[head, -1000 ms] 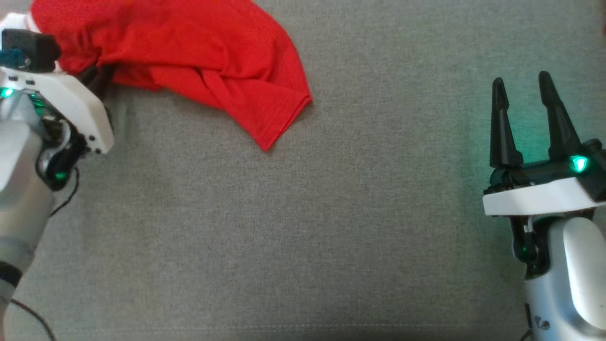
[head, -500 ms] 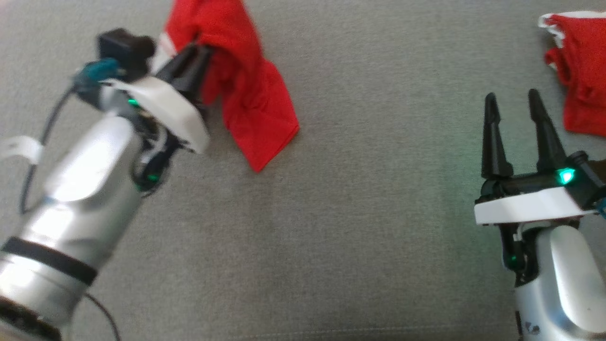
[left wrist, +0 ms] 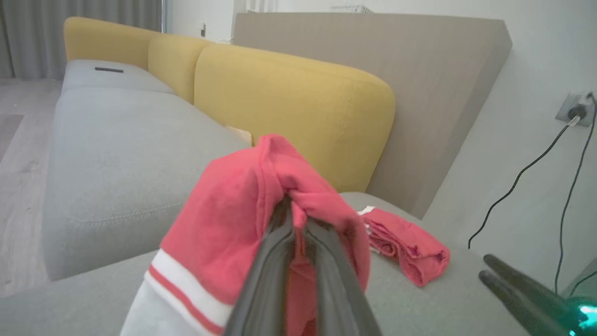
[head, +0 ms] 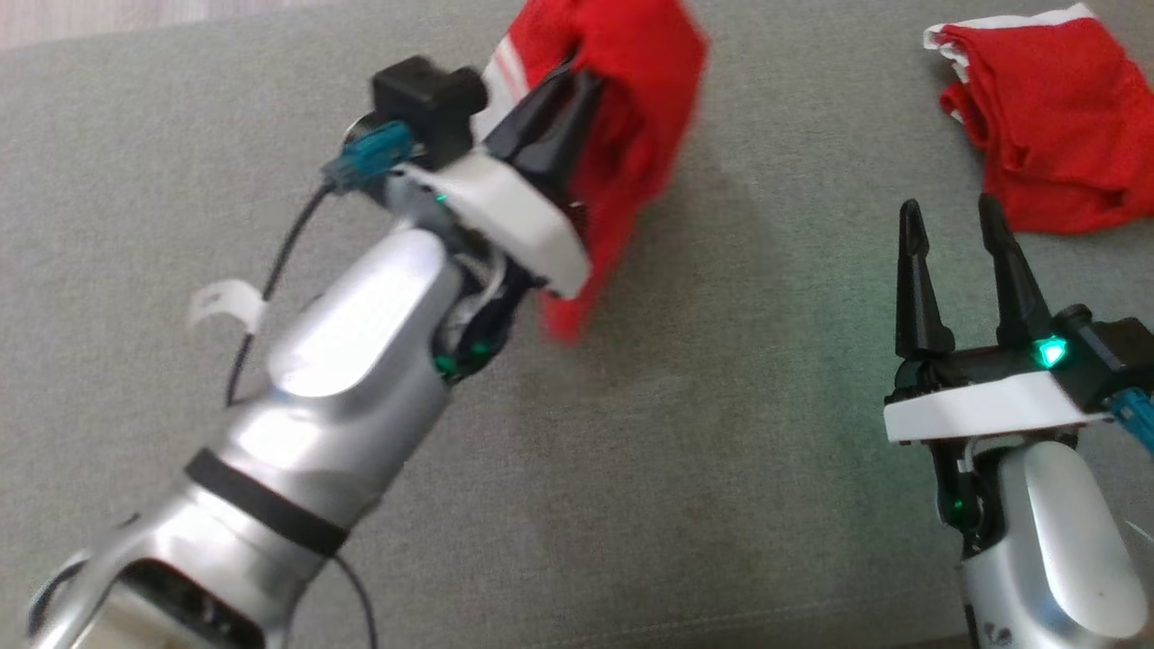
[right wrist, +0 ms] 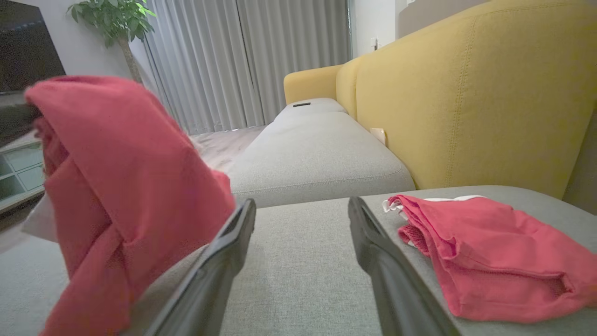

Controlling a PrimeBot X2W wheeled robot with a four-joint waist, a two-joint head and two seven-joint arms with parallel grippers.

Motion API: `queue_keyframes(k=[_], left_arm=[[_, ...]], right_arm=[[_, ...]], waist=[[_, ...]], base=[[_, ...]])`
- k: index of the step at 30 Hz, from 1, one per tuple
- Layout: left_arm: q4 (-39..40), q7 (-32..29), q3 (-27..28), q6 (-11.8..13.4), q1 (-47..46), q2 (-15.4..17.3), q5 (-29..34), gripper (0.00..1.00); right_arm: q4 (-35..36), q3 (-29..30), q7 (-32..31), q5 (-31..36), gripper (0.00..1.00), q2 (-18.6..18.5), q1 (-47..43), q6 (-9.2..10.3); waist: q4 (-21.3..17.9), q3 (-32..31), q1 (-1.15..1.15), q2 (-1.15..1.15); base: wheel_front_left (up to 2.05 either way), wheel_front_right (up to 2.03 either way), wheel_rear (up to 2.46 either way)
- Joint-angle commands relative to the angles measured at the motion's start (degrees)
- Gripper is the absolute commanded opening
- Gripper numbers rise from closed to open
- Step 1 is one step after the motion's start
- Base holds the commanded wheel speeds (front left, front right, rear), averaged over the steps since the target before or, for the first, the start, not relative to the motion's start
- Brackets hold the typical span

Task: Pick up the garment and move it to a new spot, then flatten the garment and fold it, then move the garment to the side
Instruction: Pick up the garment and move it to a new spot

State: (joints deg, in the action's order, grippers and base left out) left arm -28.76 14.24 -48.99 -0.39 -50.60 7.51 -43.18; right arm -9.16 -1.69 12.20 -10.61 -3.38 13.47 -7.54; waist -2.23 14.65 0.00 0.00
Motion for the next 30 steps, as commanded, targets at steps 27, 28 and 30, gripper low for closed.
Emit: queue_keyframes(k=[27, 28, 30], left_arm=[[11.2, 0.7, 17.7, 1.7, 19.9, 7.1, 13.4, 1.00], [13.1, 0.7, 19.6, 1.5, 22.6, 7.5, 14.5, 1.00], [16.4, 0.7, 23.8, 1.2, 28.1, 7.3, 16.4, 1.00]], right_arm=[[-1.8, -1.1, 0.5, -0.3, 1.00, 0.5, -2.8, 0.05], [-2.1, -1.0, 0.4, -0.2, 1.00, 0.5, -3.2, 0.05], [-2.8, -0.9, 0.1, -0.2, 1.00, 0.5, -4.0, 0.05]], waist=[[4.1, -5.6, 0.00, 0.00], [4.3, -6.0, 0.00, 0.00], [4.9, -6.7, 0.00, 0.00]], base=[[0.00, 0.00, 0.00], [0.00, 0.00, 0.00], [0.00, 0.00, 0.00]])
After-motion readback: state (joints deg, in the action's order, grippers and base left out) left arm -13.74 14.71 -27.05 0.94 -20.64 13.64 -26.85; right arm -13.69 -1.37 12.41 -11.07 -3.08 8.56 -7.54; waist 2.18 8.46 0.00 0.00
